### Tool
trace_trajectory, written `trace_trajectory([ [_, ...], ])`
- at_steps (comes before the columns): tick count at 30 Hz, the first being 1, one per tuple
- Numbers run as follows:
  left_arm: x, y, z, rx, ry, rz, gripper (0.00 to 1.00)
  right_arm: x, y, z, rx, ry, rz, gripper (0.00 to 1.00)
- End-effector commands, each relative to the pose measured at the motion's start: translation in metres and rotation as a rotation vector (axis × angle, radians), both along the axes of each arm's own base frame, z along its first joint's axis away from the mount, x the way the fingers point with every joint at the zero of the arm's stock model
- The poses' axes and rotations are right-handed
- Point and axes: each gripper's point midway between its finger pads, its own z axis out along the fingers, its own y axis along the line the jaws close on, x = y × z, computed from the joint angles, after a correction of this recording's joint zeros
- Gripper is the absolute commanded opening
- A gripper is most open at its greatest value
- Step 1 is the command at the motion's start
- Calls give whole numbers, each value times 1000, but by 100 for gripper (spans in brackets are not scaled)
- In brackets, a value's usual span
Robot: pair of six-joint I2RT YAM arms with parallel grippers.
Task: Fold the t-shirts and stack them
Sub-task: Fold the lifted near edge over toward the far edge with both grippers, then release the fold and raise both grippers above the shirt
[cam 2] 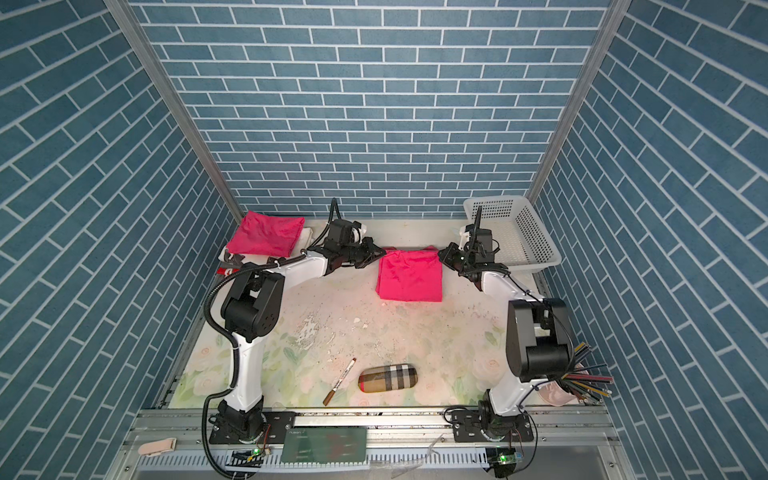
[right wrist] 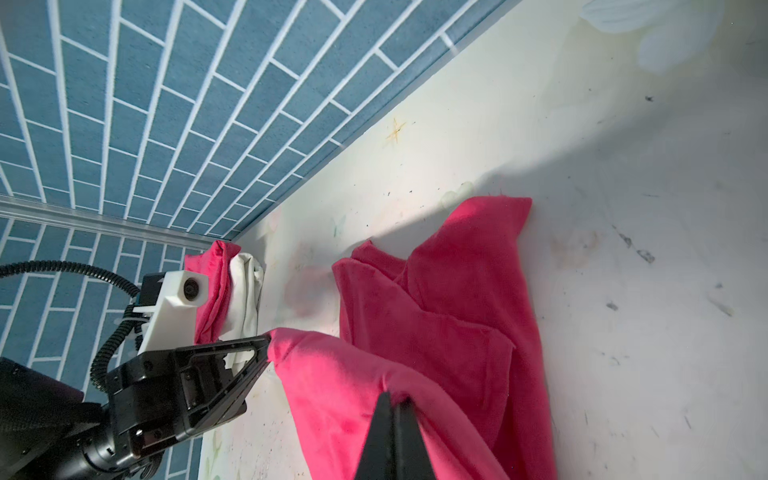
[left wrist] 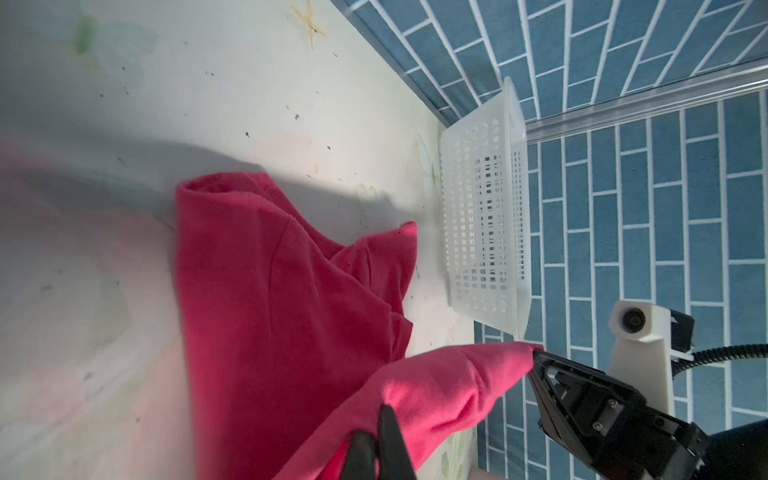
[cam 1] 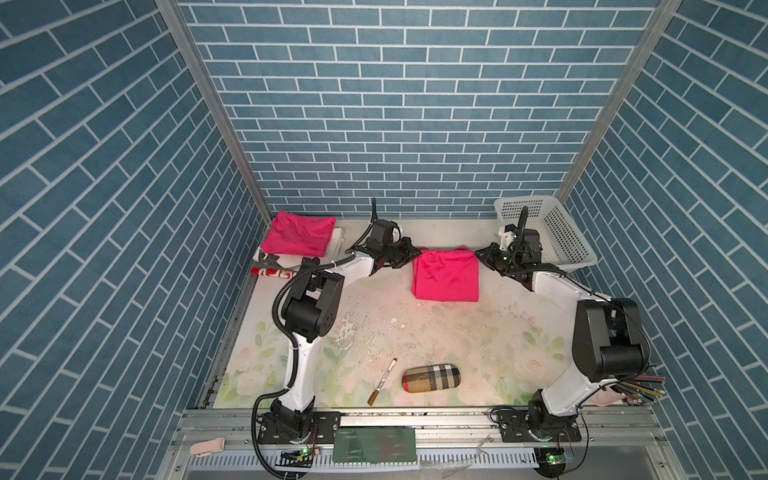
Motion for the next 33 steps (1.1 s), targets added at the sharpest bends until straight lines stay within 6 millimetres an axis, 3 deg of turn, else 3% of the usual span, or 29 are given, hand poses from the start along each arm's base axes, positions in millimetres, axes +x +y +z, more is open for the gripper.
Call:
trace_trajectory([
  [1, 22, 7, 3, -14, -25, 36, 0, 20, 6, 3, 7, -53, 43, 0],
  [9, 52, -2, -17, -7, -31, 27, 0, 51, 6, -19, 15, -39, 27, 0],
  [10, 55, -4, -20, -4, -27, 23, 6, 55, 5, -19, 17, -46, 20, 0],
  [12, 61, -6, -23, 16, -20, 22, 20, 62, 6, -14, 38, -83, 24, 4],
  [13, 63, -5, -22, 24, -23, 27, 28, 66, 8, -12, 50, -99, 34, 13],
  [14, 66, -4, -18, 21, -27, 33, 44, 70, 10, -7, 63, -110, 54, 22],
  [16, 69, -6, 1, -7, -49, 23, 87, 76, 13, 7, 79, -134, 83, 36],
  [21, 64, -7, 76, 81, -179, -36, 88, 63, 5, 60, 54, -209, 73, 47],
  [23, 47, -10, 98, 70, -213, -58, 88, 47, 5, 67, 61, -208, 78, 53],
  [25, 22, -17, 111, 3, -224, -81, 88, 28, 6, 60, 73, -185, 86, 58],
  [29, -29, -22, 105, -137, -184, -49, 88, -8, 3, 37, 118, -159, 61, 64],
  [33, -53, -40, 76, -159, -134, -82, 88, -29, 12, 12, 153, -104, 94, 66],
])
